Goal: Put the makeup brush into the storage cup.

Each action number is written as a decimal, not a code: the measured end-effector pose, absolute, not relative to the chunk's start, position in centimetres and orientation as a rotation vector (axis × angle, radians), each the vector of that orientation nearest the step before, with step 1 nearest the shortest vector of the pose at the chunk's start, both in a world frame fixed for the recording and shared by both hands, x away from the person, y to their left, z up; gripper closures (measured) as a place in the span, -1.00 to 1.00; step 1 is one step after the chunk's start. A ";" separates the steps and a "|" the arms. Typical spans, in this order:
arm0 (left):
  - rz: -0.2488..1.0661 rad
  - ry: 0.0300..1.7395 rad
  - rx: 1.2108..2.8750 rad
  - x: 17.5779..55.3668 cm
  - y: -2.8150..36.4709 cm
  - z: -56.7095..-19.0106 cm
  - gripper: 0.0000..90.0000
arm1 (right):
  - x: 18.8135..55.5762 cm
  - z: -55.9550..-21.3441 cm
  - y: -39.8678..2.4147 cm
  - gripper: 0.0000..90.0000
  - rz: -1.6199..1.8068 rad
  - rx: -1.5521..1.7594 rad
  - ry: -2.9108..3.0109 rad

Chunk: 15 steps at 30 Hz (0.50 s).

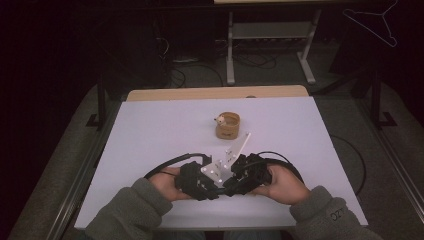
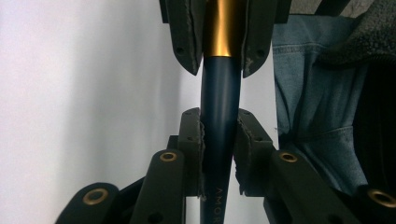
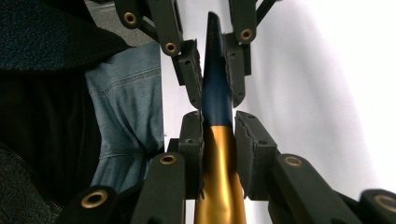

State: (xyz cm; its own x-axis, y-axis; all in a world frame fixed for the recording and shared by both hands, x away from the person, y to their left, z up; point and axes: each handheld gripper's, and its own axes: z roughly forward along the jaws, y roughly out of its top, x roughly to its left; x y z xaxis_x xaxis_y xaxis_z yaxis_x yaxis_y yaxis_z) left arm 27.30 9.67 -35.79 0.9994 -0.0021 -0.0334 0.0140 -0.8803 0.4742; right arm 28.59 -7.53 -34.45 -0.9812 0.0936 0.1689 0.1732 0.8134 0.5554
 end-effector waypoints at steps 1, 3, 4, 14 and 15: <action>-0.027 0.027 2.640 27.2 9.9 -35.8 0.67 | 28.6 -34.4 -7.6 0.60 -0.906 -0.203 -2.879; -0.031 0.068 2.611 27.4 10.2 -35.8 0.67 | 28.6 -34.4 -7.7 0.54 -0.942 -0.217 -2.888; -0.019 0.090 2.598 27.5 10.5 -35.9 0.67 | 28.7 -34.3 -7.9 0.31 -0.983 -0.237 -2.883; 0.014 0.335 2.476 28.7 13.5 -37.3 0.68 | 29.7 -34.5 -11.9 -0.06 -1.261 -0.605 -2.745; 0.031 0.362 2.461 28.8 13.8 -37.3 0.68 | 29.6 -34.8 -12.2 -0.05 -1.294 -0.649 -2.721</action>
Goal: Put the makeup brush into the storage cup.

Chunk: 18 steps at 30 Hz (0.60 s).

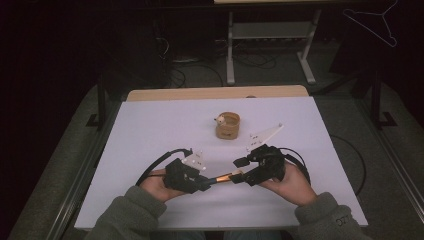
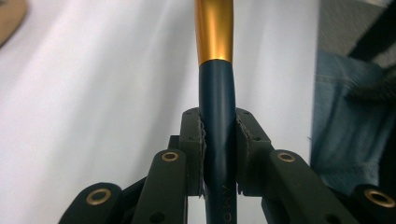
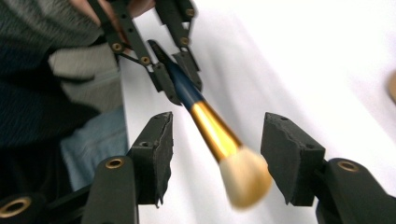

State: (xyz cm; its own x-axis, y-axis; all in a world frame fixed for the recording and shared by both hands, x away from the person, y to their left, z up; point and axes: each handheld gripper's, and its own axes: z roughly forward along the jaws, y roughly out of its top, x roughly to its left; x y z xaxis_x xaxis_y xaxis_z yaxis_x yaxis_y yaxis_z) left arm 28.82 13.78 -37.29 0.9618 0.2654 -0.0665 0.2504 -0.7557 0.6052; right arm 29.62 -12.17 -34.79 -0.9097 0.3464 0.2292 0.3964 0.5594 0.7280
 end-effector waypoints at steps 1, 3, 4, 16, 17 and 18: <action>0.042 0.389 2.446 29.0 14.1 -37.2 0.68 | 29.7 -35.1 -12.5 -0.05 -1.311 -0.672 -2.702; 0.053 0.415 2.429 29.1 14.3 -37.1 0.68 | 29.7 -35.9 -12.8 -0.04 -1.335 -0.726 -2.661; 0.079 0.466 2.398 29.4 14.7 -36.8 0.68 | 29.7 -36.3 -12.9 -0.04 -1.341 -0.752 -2.646; 0.127 0.573 2.150 29.7 14.6 -35.2 0.68 | 31.1 -38.3 -11.8 -0.05 -1.503 -0.919 -2.342; 0.128 0.565 2.147 29.7 14.4 -35.3 0.68 | 31.4 -38.2 -11.9 -0.05 -1.543 -0.926 -2.297; 0.122 0.555 2.152 29.7 14.1 -35.3 0.68 | 31.6 -38.2 -11.9 -0.04 -1.576 -0.929 -2.251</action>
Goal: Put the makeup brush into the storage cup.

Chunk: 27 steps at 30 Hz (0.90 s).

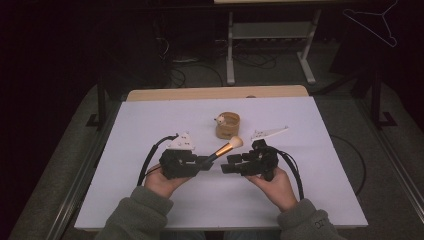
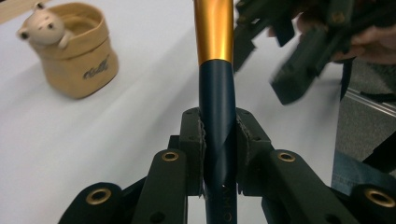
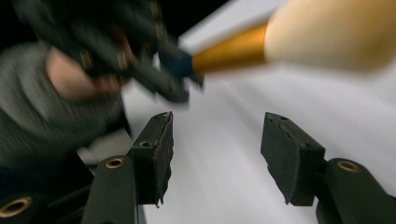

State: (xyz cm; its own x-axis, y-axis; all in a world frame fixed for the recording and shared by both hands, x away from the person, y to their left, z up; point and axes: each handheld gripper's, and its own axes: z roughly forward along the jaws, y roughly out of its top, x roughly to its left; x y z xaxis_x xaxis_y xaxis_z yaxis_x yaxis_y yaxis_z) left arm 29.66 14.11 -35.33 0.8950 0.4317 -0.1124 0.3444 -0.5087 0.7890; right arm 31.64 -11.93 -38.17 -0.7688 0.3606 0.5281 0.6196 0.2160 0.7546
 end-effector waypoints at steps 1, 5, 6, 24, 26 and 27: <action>0.121 0.553 2.157 29.6 13.8 -35.5 0.67 | 31.8 -38.1 -12.0 -0.02 -1.600 -0.936 -2.221; 0.094 0.540 2.196 29.6 12.9 -36.4 0.67 | 32.1 -37.8 -12.0 0.11 -1.644 -0.940 -2.161; 0.095 0.539 2.208 29.5 12.7 -36.7 0.67 | 32.1 -37.8 -12.0 0.16 -1.649 -0.941 -2.164; 0.100 0.542 2.253 28.7 11.9 -37.7 0.43 | 31.8 -36.3 -11.6 0.58 -1.562 -0.900 -2.319; 0.111 0.542 2.258 28.6 12.0 -37.8 0.38 | 31.8 -36.0 -11.6 0.59 -1.548 -0.896 -2.346; 0.122 0.553 2.251 28.4 12.4 -37.8 0.36 | 31.8 -35.4 -11.6 0.58 -1.523 -0.885 -2.412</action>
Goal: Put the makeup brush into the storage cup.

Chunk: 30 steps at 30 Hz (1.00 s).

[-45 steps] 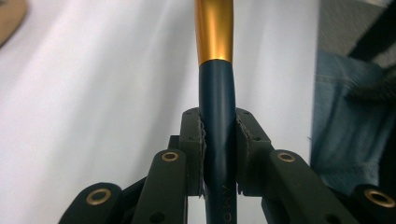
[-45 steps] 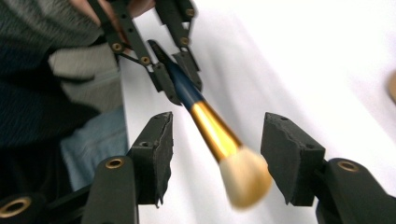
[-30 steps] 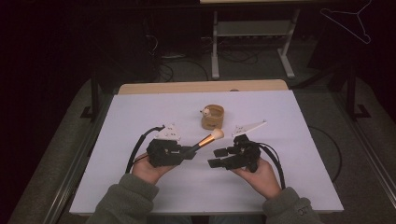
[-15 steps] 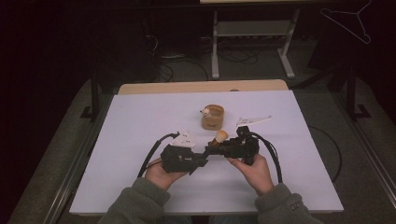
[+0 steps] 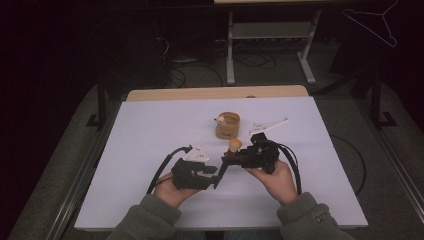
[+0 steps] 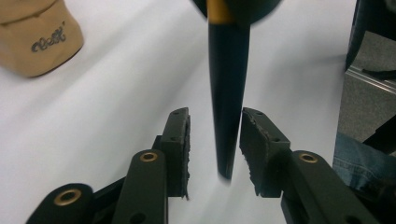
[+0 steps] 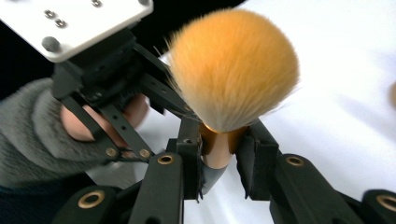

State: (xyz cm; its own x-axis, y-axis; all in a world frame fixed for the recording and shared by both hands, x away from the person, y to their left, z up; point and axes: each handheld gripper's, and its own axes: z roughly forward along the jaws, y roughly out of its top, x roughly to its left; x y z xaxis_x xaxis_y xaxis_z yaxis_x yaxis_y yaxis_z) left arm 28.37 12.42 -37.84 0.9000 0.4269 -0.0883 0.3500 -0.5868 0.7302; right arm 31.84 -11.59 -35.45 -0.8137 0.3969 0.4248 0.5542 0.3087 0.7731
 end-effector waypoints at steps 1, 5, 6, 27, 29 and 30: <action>0.118 0.562 2.246 28.2 12.6 -37.9 0.33 | 31.8 -35.2 -11.6 0.58 -1.500 -0.886 -2.441; 0.120 0.605 2.232 27.9 13.7 -38.3 0.28 | 31.9 -34.5 -11.6 0.58 -1.444 -0.897 -2.525; 0.118 0.617 2.232 27.8 14.0 -38.5 0.27 | 32.1 -34.4 -11.6 0.58 -1.442 -0.898 -2.541; 0.155 0.728 2.197 27.5 18.0 -38.9 0.14 | 35.6 -32.4 -13.5 0.58 -1.397 -1.027 -2.594; 0.159 0.736 2.188 27.4 18.2 -38.9 0.14 | 36.0 -31.9 -13.7 0.58 -1.399 -1.036 -2.594; 0.161 0.734 2.193 27.4 18.3 -38.8 0.14 | 36.2 -31.7 -13.7 0.58 -1.402 -1.039 -2.598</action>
